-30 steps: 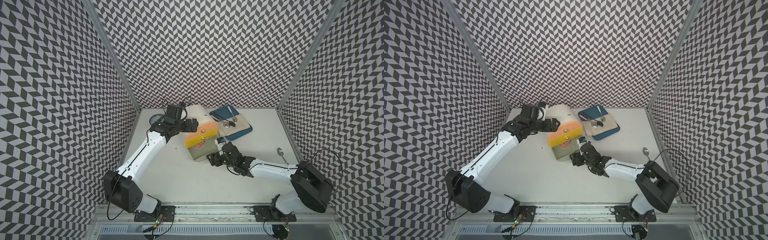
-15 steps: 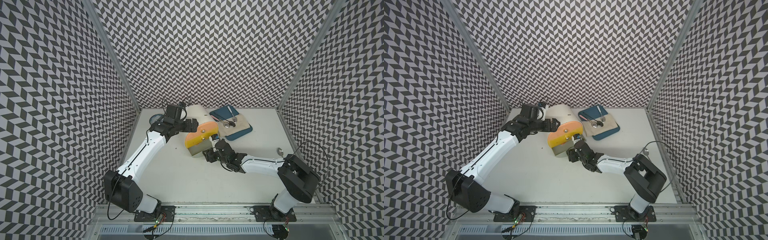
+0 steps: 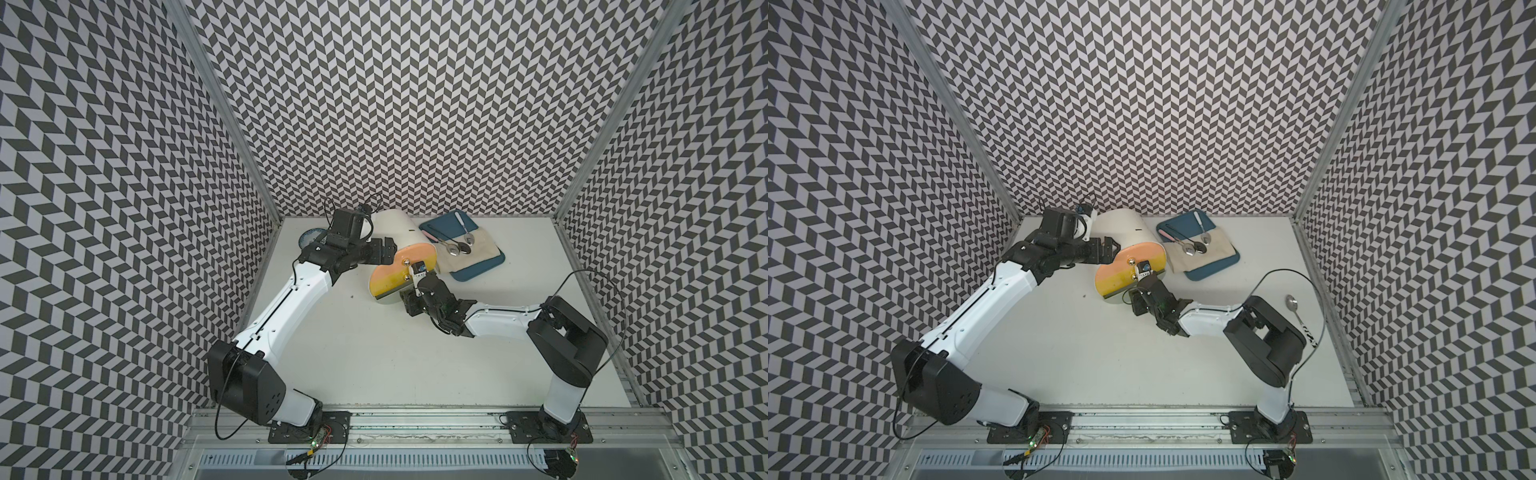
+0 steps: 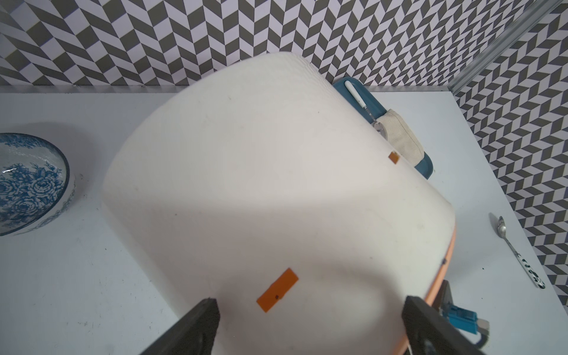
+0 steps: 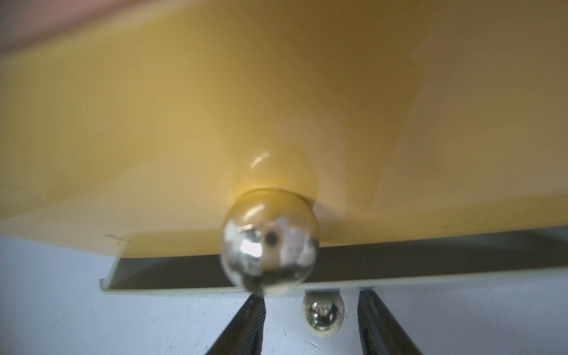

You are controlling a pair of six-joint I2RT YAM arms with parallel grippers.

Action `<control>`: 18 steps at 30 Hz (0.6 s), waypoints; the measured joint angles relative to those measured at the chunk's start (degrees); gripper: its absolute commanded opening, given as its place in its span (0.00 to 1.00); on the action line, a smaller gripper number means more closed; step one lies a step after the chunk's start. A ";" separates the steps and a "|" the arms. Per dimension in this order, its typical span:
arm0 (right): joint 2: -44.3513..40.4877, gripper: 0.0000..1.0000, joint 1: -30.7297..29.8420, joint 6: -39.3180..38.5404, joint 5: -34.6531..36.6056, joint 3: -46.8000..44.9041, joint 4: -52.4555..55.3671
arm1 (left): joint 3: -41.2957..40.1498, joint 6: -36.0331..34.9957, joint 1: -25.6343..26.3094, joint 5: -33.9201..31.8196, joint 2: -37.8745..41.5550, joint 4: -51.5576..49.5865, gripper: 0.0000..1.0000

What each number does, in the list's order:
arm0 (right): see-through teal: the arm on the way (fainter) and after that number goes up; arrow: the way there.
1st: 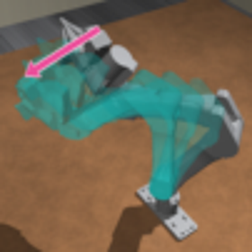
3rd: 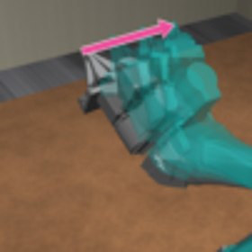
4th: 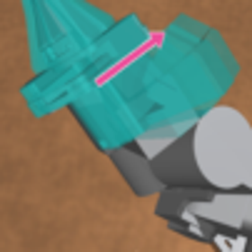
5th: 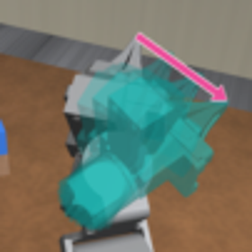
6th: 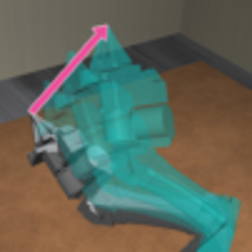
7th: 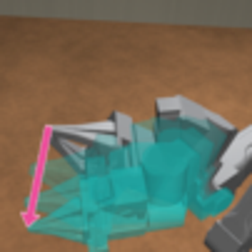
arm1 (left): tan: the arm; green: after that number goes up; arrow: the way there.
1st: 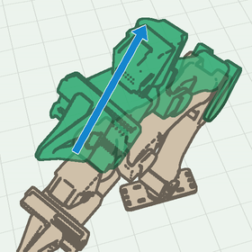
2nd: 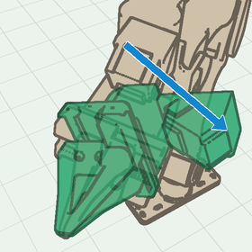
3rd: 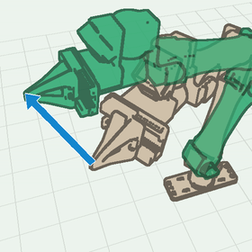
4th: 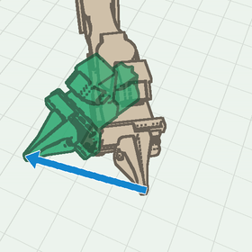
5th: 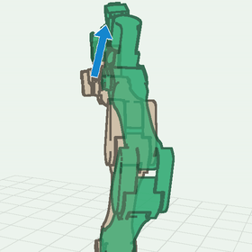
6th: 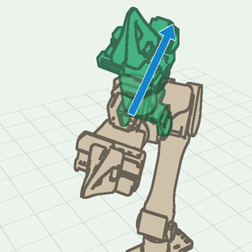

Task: Place the transparent tape into the drawer according to color
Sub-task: Close the drawer in the storage box.

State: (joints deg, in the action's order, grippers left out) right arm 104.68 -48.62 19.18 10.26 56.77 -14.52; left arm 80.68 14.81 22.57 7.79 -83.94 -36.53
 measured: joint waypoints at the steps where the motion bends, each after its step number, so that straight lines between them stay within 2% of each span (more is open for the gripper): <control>1: 0.37 0.51 0.00 -0.11 0.22 0.22 -0.24 | 0.00 0.00 0.00 0.02 0.00 0.00 0.97; 18: 3.32 0.47 -0.02 -0.13 2.69 2.75 -1.92 | 0.00 -0.02 -0.46 0.50 0.00 0.00 0.97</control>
State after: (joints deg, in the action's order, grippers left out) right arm 108.01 -48.64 19.05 12.95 59.53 -16.45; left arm 80.68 14.79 22.11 8.29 -83.94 -36.53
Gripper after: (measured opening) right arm 0.477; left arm 0.971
